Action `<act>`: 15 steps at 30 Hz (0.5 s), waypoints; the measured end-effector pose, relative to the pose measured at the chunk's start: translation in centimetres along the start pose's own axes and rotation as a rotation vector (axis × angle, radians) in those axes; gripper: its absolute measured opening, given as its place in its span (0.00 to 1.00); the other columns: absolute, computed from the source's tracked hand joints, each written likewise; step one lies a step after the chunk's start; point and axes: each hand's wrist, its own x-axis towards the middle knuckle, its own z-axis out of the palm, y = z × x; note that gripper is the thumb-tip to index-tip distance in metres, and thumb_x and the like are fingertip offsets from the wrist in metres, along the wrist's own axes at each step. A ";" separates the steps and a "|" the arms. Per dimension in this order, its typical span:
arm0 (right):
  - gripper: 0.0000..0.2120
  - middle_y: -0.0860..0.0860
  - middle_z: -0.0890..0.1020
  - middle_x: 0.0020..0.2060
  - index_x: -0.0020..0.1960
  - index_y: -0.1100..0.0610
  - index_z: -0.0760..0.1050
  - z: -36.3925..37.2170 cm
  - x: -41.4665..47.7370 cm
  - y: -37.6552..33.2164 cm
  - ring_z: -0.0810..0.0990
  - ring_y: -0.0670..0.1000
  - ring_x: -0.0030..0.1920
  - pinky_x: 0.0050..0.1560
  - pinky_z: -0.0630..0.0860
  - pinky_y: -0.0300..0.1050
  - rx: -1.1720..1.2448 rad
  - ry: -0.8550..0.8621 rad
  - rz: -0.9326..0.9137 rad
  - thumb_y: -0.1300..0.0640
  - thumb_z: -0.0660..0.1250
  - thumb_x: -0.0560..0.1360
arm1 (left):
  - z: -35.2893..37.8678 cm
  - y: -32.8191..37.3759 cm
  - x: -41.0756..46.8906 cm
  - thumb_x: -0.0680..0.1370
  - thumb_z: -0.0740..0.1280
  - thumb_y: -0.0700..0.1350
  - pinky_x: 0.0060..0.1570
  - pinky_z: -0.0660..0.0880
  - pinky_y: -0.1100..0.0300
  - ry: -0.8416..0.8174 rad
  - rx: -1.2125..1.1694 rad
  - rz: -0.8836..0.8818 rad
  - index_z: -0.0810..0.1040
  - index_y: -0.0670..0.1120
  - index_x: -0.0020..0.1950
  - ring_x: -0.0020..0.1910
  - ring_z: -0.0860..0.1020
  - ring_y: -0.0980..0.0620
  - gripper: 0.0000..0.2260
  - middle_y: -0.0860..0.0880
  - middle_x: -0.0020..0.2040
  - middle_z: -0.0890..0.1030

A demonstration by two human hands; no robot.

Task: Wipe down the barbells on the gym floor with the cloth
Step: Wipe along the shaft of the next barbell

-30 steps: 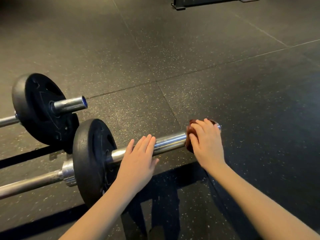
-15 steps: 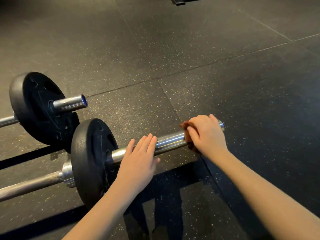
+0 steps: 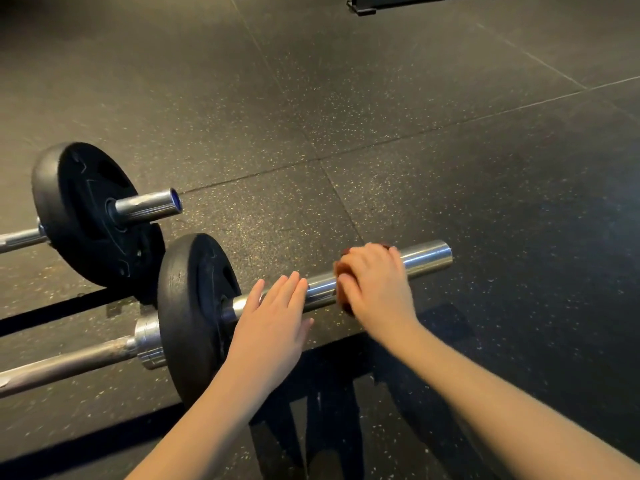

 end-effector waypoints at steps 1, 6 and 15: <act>0.15 0.48 0.79 0.54 0.55 0.52 0.77 0.0 -1.2 -0.1 0.74 0.52 0.59 0.67 0.67 0.55 0.035 -0.013 -0.108 0.48 0.56 0.77 | 0.0 0.0 0.0 0.82 0.56 0.53 0.75 0.44 0.51 -0.011 0.007 0.002 0.56 0.46 0.78 0.77 0.55 0.51 0.26 0.49 0.78 0.57; 0.12 0.49 0.82 0.45 0.51 0.51 0.76 -1.1 5.2 1.3 0.79 0.54 0.47 0.48 0.72 0.49 -0.070 -0.266 0.087 0.49 0.55 0.80 | 0.0 -0.2 -0.2 0.83 0.52 0.54 0.74 0.40 0.52 -0.010 -0.005 0.001 0.50 0.48 0.79 0.78 0.49 0.53 0.26 0.51 0.79 0.51; 0.13 0.47 0.81 0.46 0.52 0.50 0.77 -1.5 2.7 1.8 0.78 0.51 0.50 0.53 0.73 0.49 0.075 -0.189 -0.087 0.46 0.58 0.77 | 0.1 0.0 -0.8 0.83 0.51 0.54 0.76 0.40 0.53 -0.008 -0.020 -0.002 0.48 0.48 0.79 0.78 0.47 0.53 0.26 0.52 0.79 0.49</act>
